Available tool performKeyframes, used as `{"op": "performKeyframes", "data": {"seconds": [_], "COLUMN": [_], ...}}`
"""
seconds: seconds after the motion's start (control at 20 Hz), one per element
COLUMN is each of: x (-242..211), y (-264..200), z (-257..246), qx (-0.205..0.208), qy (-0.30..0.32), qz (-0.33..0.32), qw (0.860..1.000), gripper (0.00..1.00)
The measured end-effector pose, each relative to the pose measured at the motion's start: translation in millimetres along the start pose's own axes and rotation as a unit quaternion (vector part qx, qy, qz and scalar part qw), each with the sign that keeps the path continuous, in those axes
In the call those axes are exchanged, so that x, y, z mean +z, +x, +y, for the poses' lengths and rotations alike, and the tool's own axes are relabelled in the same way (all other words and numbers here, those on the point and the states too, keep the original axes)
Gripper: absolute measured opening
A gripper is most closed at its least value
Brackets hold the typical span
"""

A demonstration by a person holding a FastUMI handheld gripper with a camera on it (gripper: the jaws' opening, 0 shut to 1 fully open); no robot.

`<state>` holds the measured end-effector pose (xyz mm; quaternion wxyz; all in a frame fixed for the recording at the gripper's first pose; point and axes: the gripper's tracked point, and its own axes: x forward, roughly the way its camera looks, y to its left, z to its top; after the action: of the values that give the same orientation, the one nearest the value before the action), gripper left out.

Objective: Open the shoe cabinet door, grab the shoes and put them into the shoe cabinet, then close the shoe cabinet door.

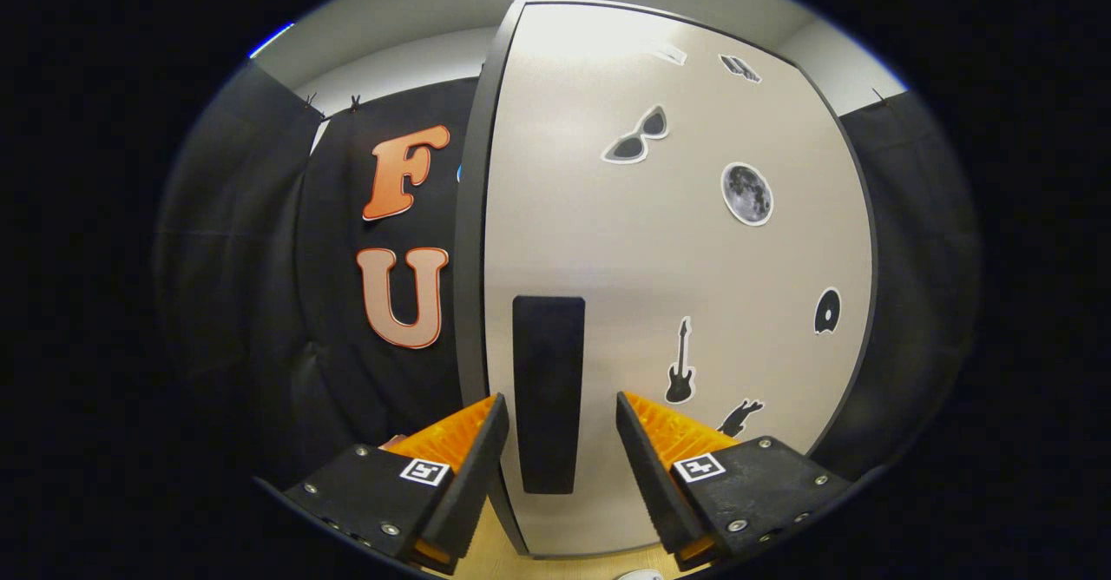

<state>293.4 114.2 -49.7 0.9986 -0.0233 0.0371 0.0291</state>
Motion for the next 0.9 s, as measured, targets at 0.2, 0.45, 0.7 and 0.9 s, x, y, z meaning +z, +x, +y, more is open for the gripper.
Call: {"op": "performKeyframes", "data": {"seconds": [0.2,0.45,0.7,0.9], "x": [-3,-4,-4,-7], "y": [2,-5,-28,-66], "z": [6,5,-1,-17], "qx": [0.008,0.015,0.019,0.027], "qy": [0.002,0.012,0.018,0.024], "qz": [0.005,0.009,0.007,0.001], "qw": [1.0,1.0,1.0,0.999], "gripper": [0.39,0.34,0.34,0.31]}}
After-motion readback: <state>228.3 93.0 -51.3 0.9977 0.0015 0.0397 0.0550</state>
